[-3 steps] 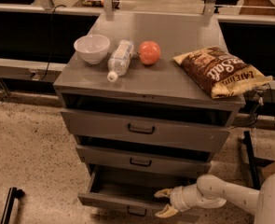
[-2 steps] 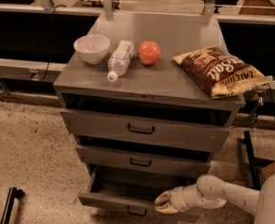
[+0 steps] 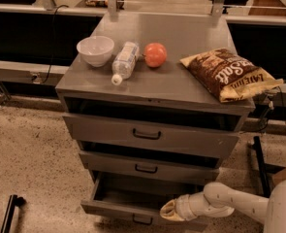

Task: Open bottom drawer

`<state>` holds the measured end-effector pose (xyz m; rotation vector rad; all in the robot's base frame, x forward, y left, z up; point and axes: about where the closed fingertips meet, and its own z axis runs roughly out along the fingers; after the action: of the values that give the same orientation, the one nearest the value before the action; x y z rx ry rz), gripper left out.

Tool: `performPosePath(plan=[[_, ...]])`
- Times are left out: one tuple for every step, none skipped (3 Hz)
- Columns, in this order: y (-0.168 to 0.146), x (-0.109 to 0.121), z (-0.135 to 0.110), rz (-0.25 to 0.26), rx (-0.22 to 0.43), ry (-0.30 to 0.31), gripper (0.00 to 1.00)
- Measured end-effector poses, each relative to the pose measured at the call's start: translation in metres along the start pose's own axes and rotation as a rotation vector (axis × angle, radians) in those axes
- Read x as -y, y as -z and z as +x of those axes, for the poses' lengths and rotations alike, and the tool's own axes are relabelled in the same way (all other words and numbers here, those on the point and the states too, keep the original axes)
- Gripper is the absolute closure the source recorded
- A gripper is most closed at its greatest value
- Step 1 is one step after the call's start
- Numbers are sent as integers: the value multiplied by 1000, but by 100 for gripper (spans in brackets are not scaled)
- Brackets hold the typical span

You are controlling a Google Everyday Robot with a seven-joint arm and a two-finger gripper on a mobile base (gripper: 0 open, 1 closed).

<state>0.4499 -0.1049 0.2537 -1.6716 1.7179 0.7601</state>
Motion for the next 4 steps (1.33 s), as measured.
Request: performPosePath(plan=[[-2,8,4,25,-13,-1,100],[-5,22,13,81,-39,-2,100],[-6,37,27,133,-67,-13,100],[-6,47,40,156,-85,-26,100]])
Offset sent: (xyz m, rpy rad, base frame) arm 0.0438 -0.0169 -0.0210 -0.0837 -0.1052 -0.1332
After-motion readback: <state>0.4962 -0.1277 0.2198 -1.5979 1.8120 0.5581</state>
